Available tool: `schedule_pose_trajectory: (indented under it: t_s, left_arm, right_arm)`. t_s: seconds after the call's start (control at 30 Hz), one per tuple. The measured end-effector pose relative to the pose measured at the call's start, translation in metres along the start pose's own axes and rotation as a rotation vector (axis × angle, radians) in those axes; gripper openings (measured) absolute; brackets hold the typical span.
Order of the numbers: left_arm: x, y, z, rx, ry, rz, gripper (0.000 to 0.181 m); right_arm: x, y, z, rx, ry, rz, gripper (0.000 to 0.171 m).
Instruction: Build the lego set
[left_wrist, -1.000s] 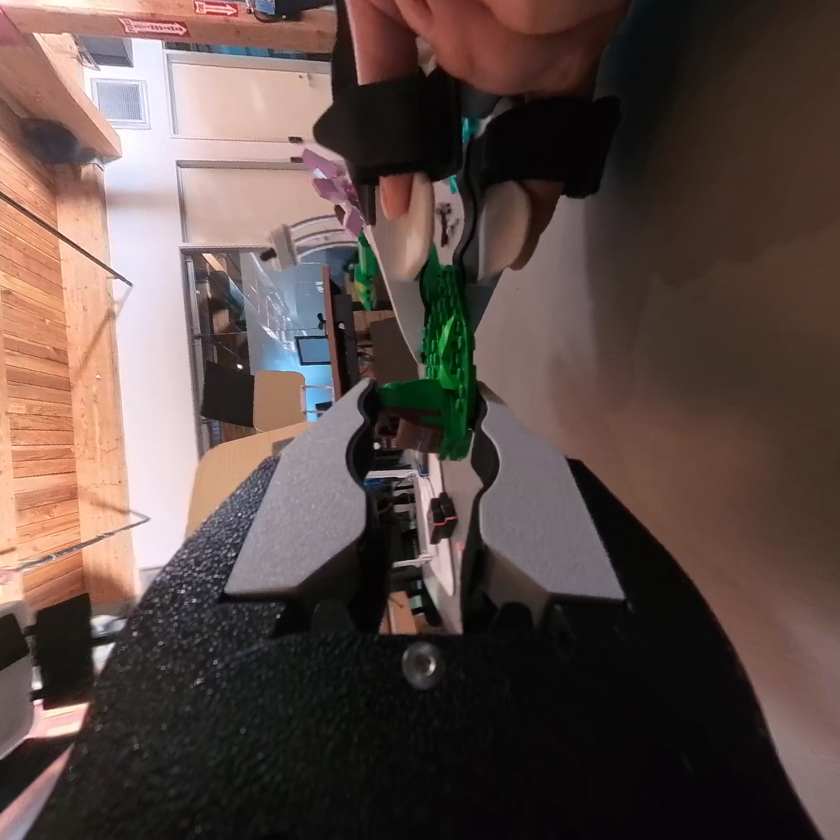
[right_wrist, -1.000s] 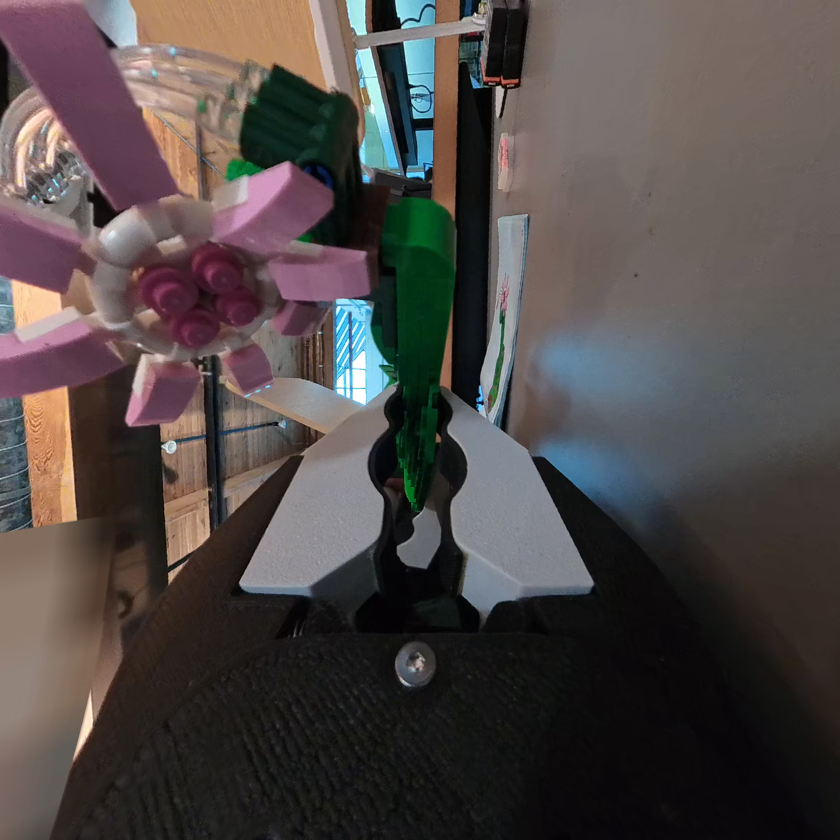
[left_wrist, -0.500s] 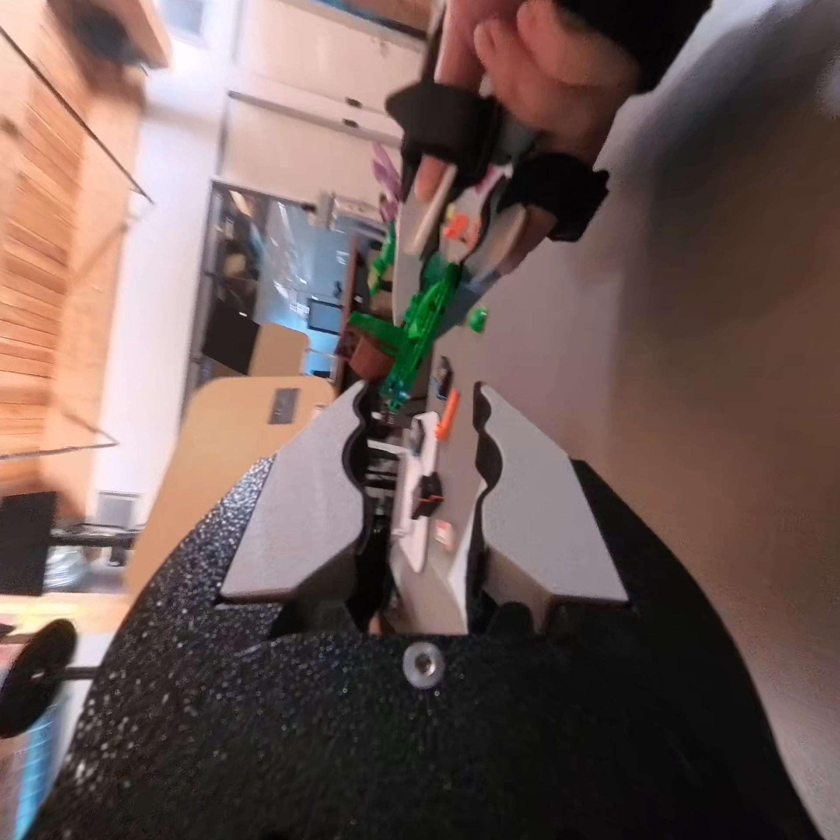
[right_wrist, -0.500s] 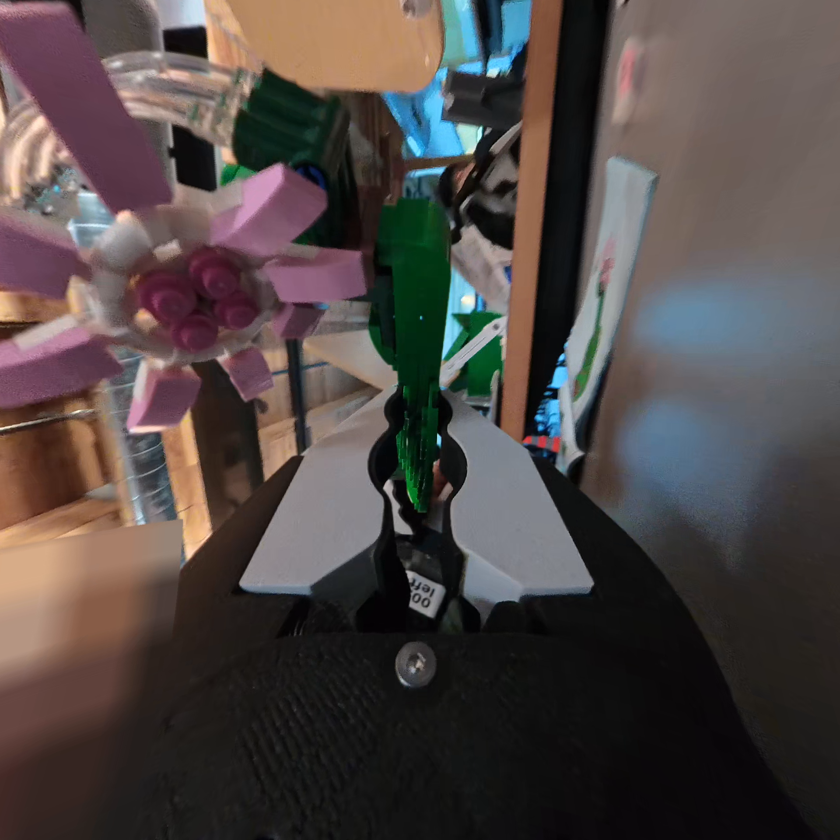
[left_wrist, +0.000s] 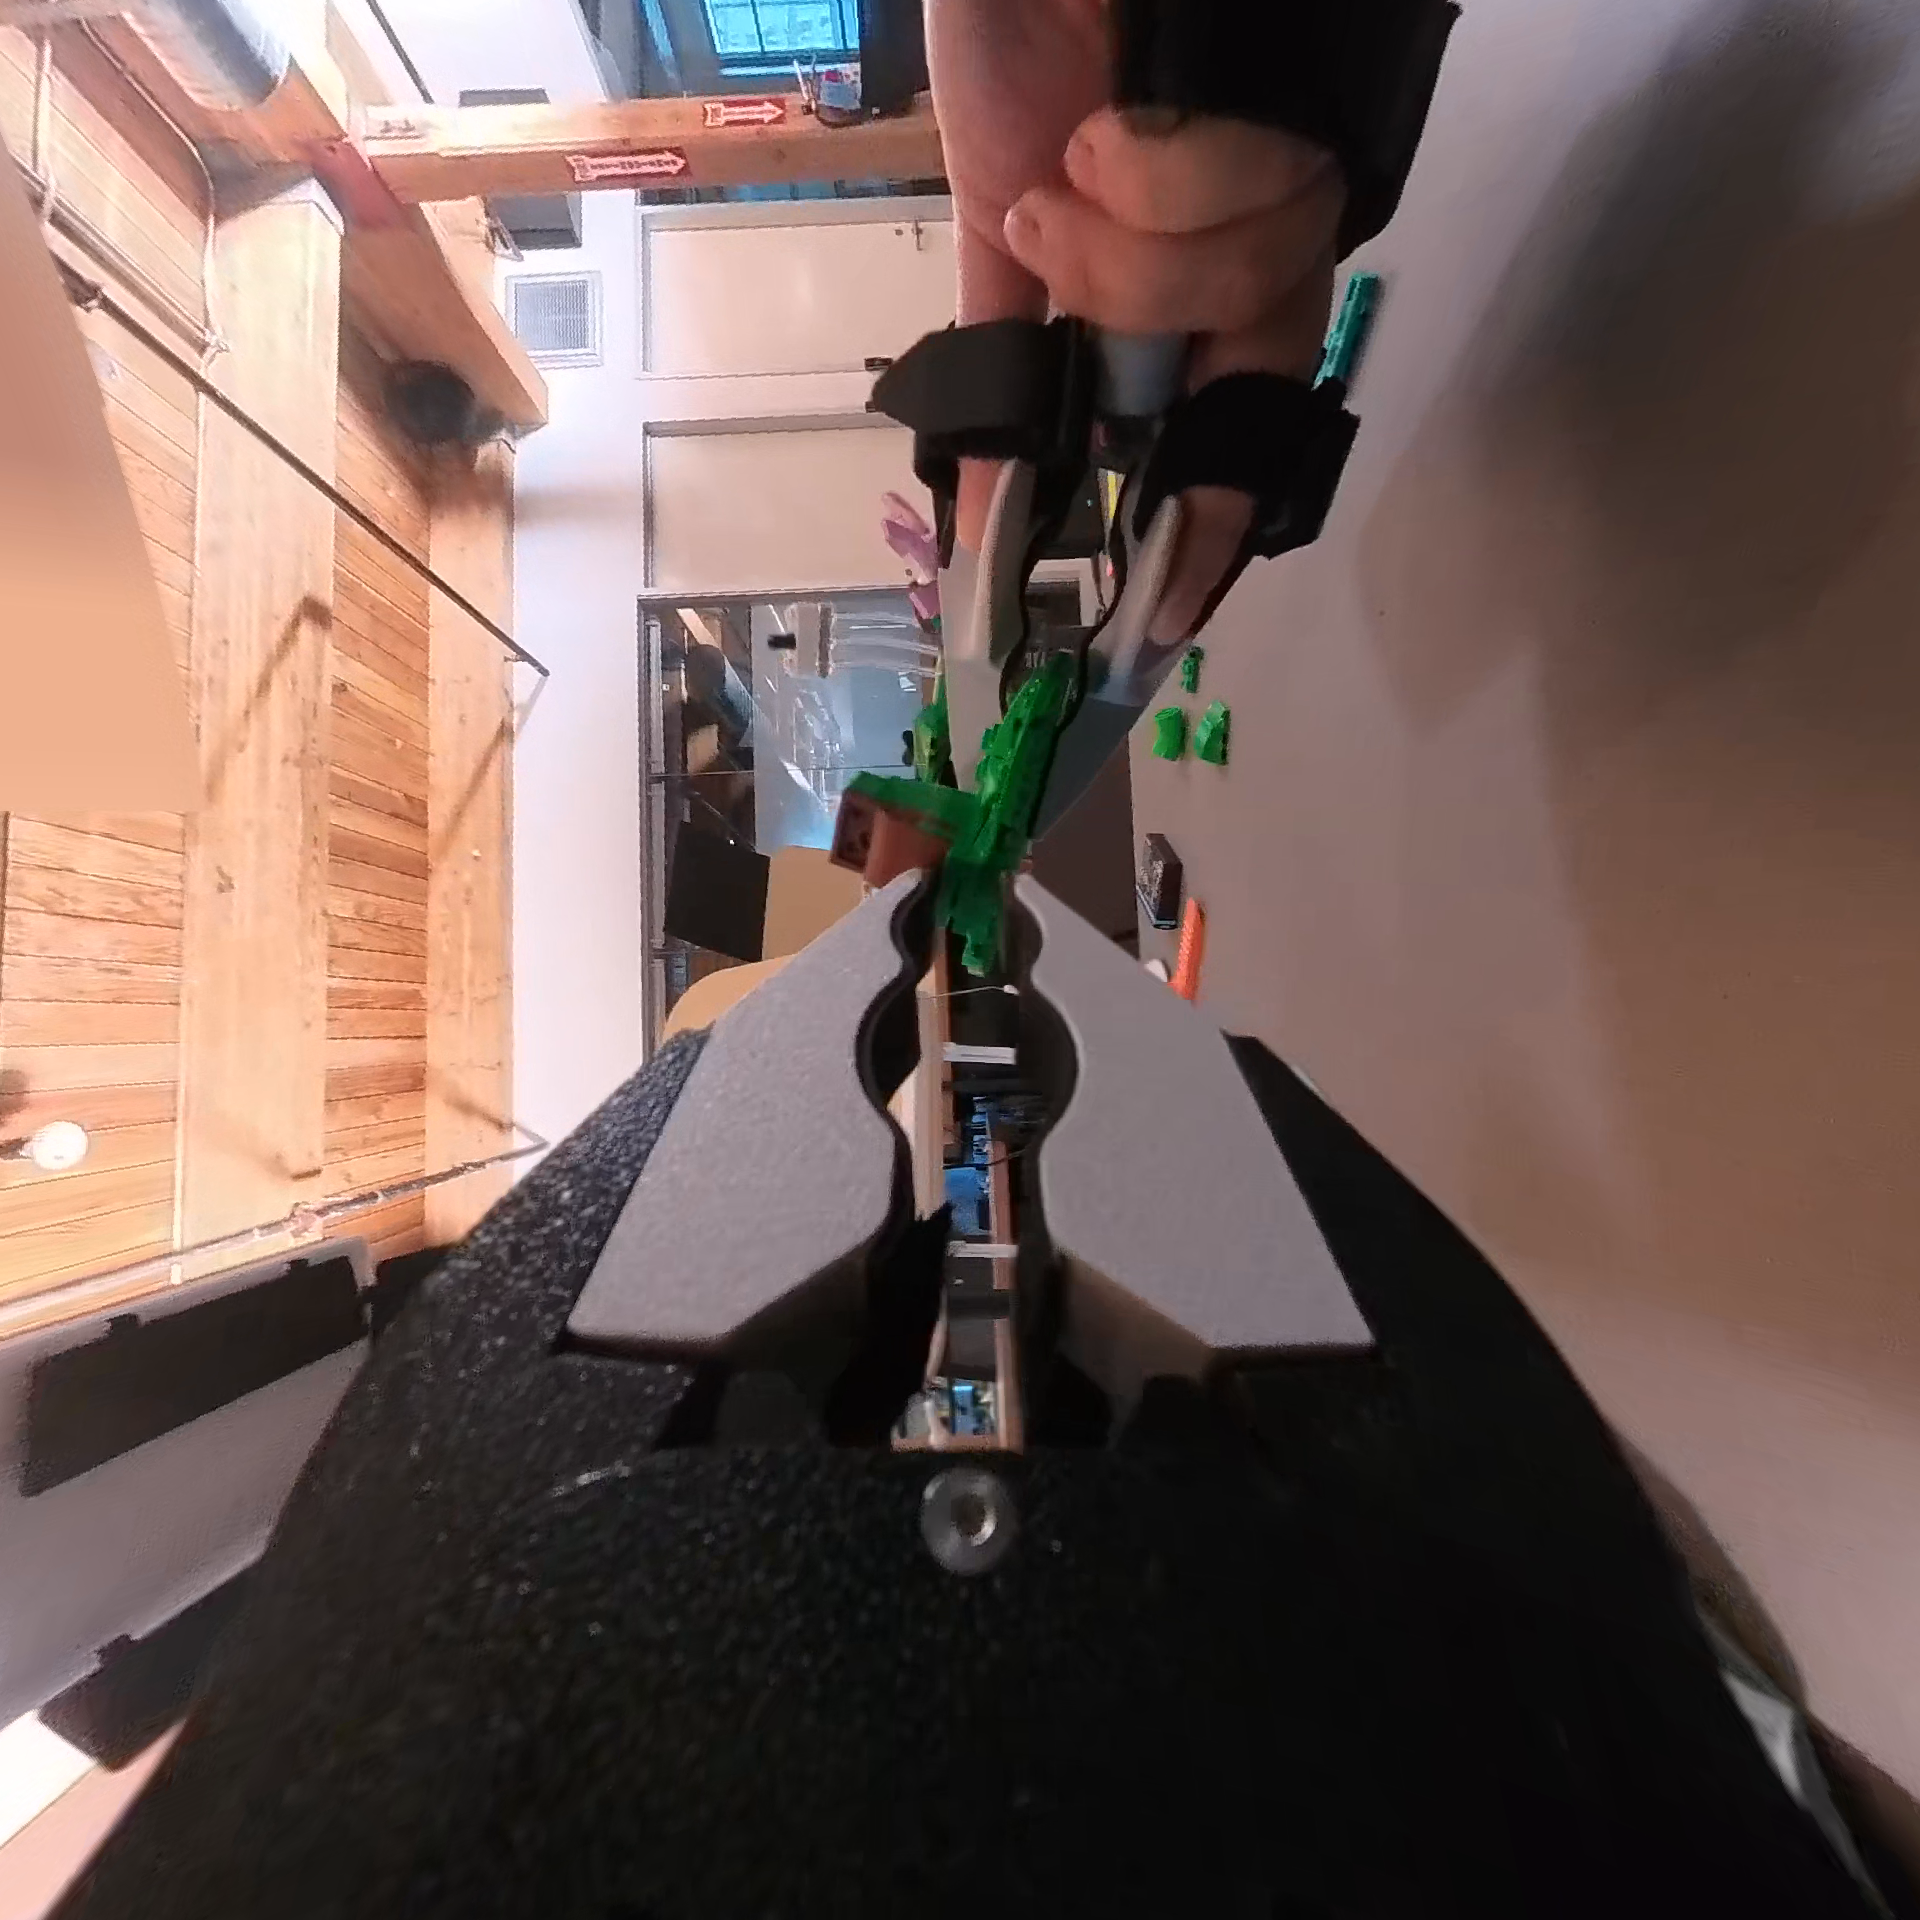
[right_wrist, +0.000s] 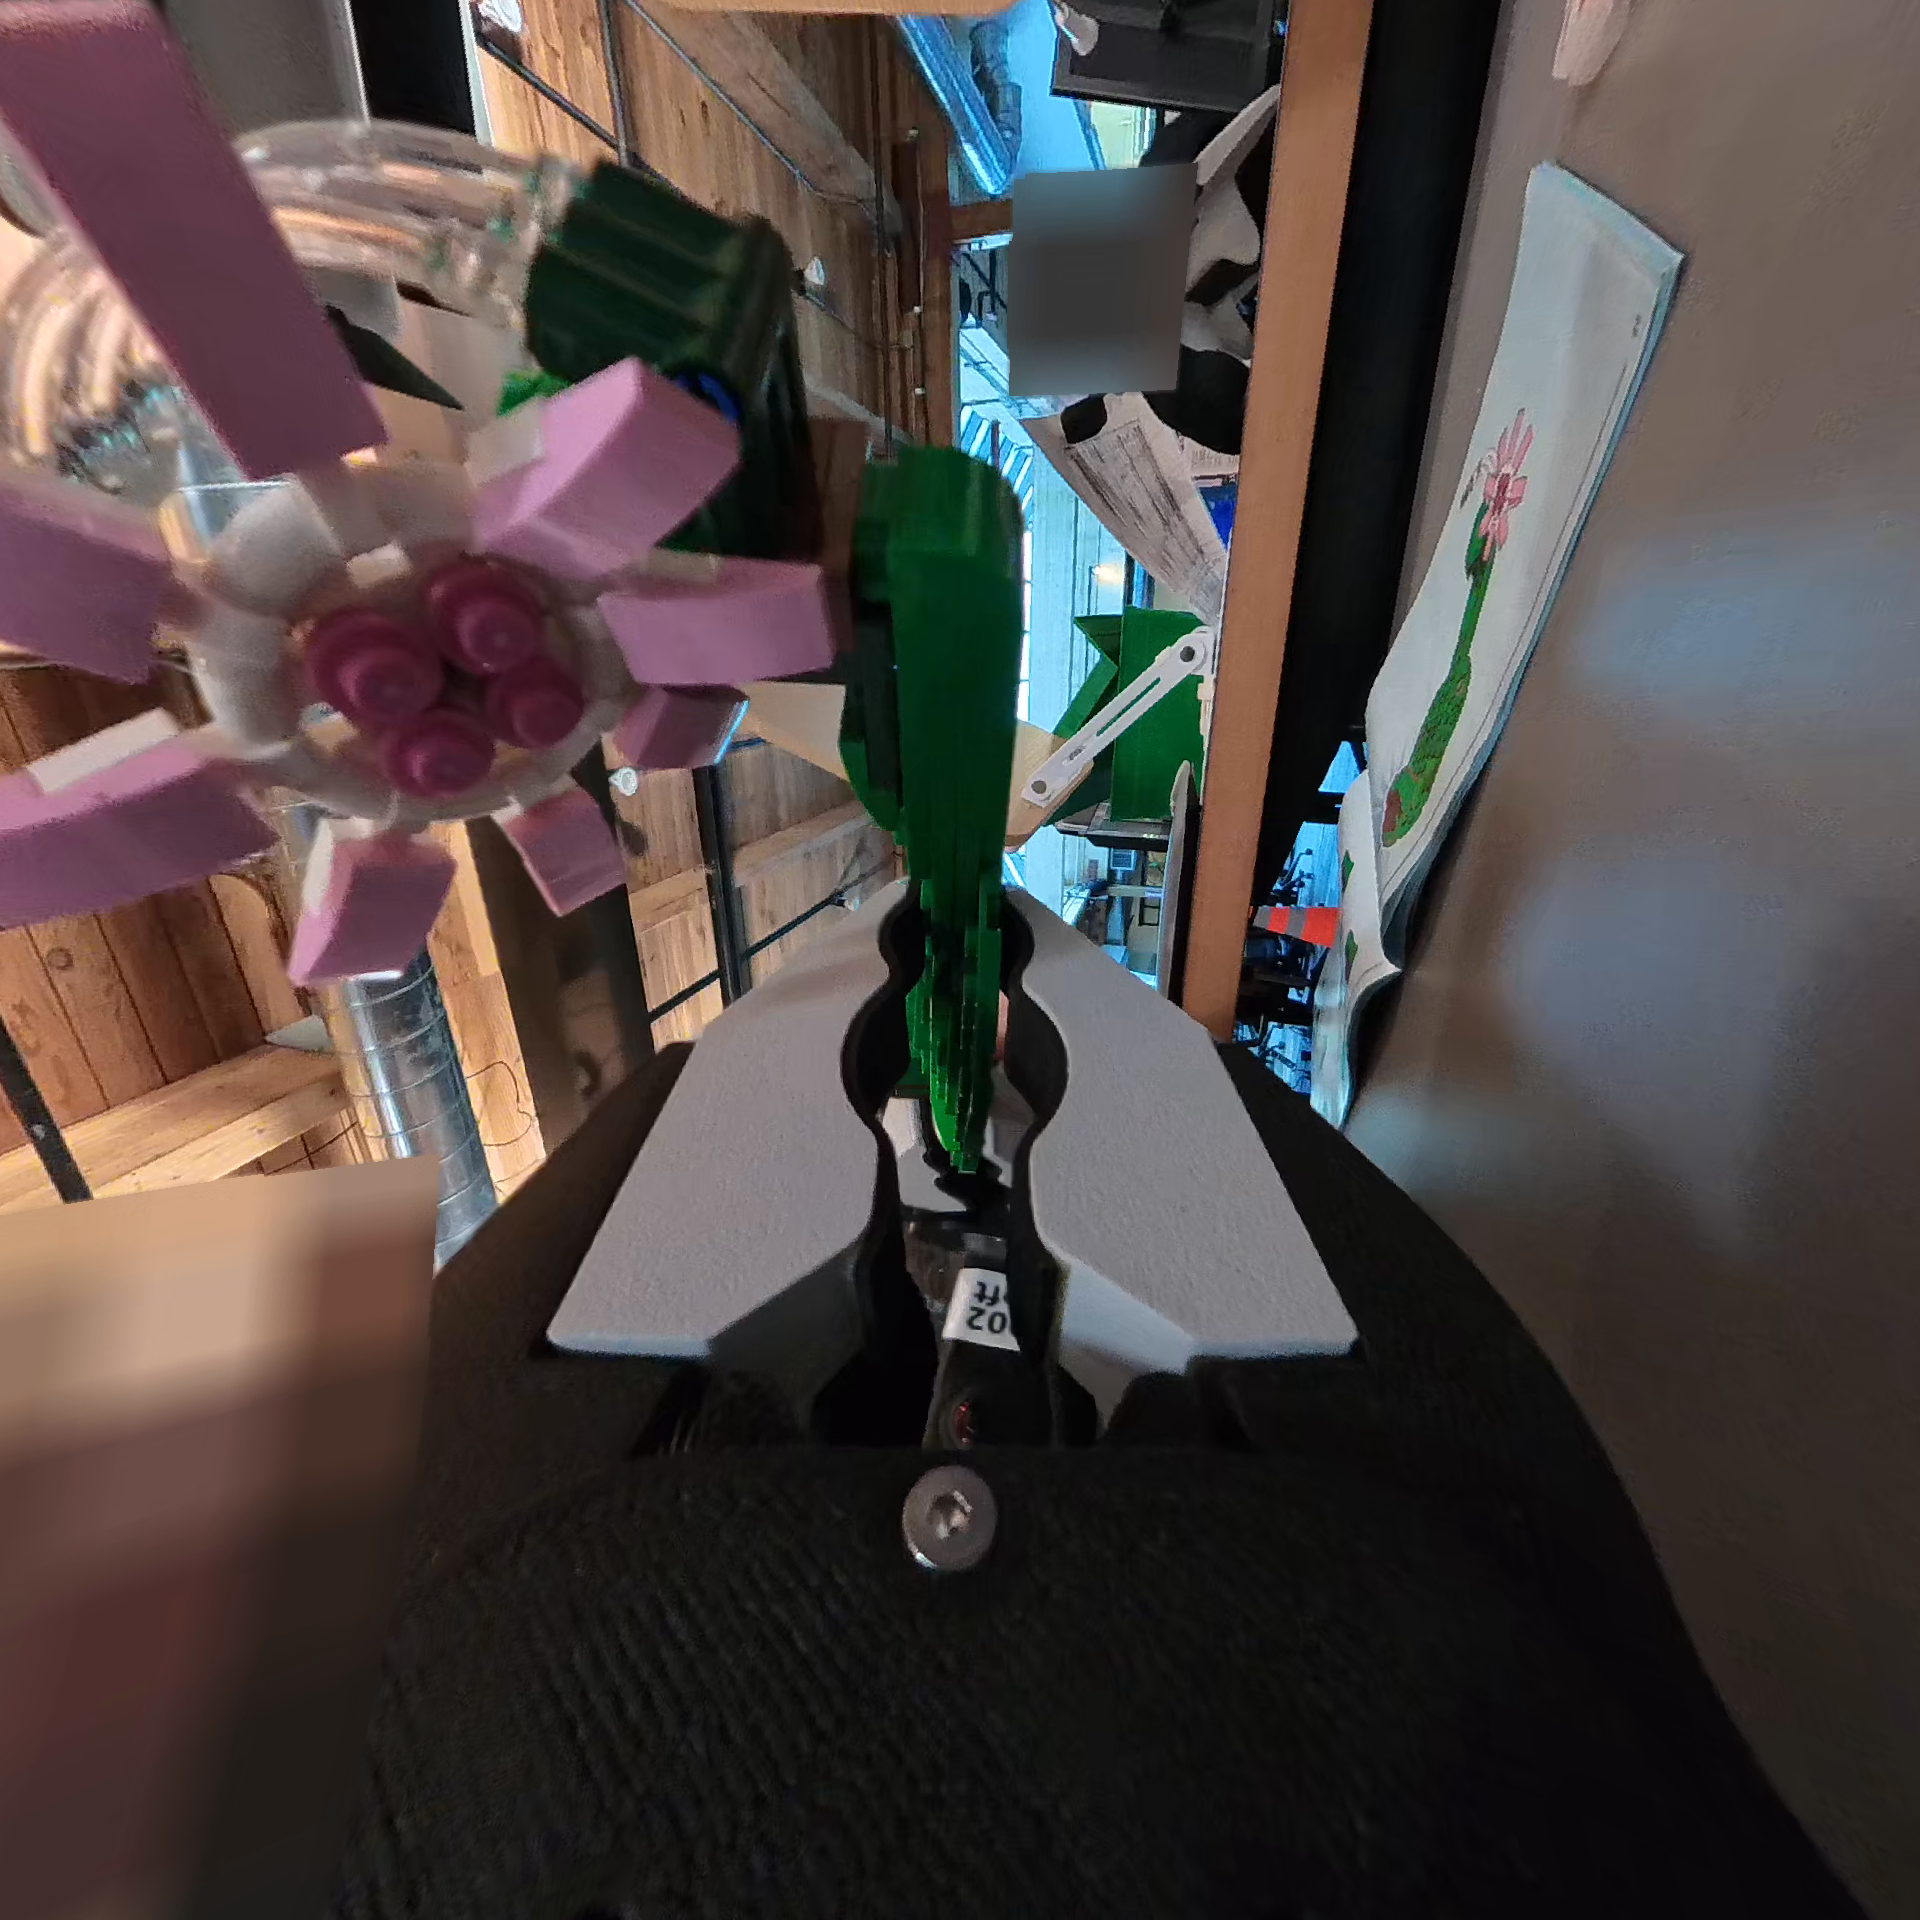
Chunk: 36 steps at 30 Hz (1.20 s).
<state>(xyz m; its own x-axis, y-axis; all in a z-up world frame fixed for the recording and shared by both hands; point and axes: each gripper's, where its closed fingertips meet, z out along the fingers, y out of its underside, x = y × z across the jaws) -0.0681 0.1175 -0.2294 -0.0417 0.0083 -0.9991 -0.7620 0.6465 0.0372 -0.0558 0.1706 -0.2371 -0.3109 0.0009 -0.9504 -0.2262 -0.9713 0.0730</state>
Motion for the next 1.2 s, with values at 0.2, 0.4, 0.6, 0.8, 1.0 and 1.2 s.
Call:
schedule_pose_trajectory:
  t_s: [0.2, 0.4, 0.6, 0.8, 1.0, 1.2]
  left_arm:
    - [0.001, 0.0, 0.0, -0.025, 0.025, 0.082, 0.007]
    - [0.0, 0.002, 0.001, -0.058, 0.023, 0.09, 0.006]
    - [-0.003, -0.001, 0.0, -0.016, -0.012, -0.021, 0.012]
    - [-0.007, 0.004, -0.004, -0.018, -0.028, -0.089, 0.018]
    - [-0.002, 0.005, -0.003, -0.02, -0.011, -0.019, 0.008]
    - [-0.001, 0.007, -0.004, -0.058, 0.0, 0.047, 0.006]
  right_arm:
    - [0.002, -0.001, 0.001, 0.009, 0.007, 0.002, 0.01]
    - [0.002, -0.003, 0.001, 0.02, 0.001, 0.009, 0.01]
    - [0.001, -0.002, 0.001, 0.021, -0.024, 0.029, 0.01]
    - [-0.001, -0.003, 0.002, 0.017, -0.031, 0.032, 0.01]
    - [0.001, 0.0, 0.004, 0.006, -0.022, 0.029, 0.01]
    - [0.004, 0.0, 0.005, 0.013, -0.012, 0.029, 0.01]
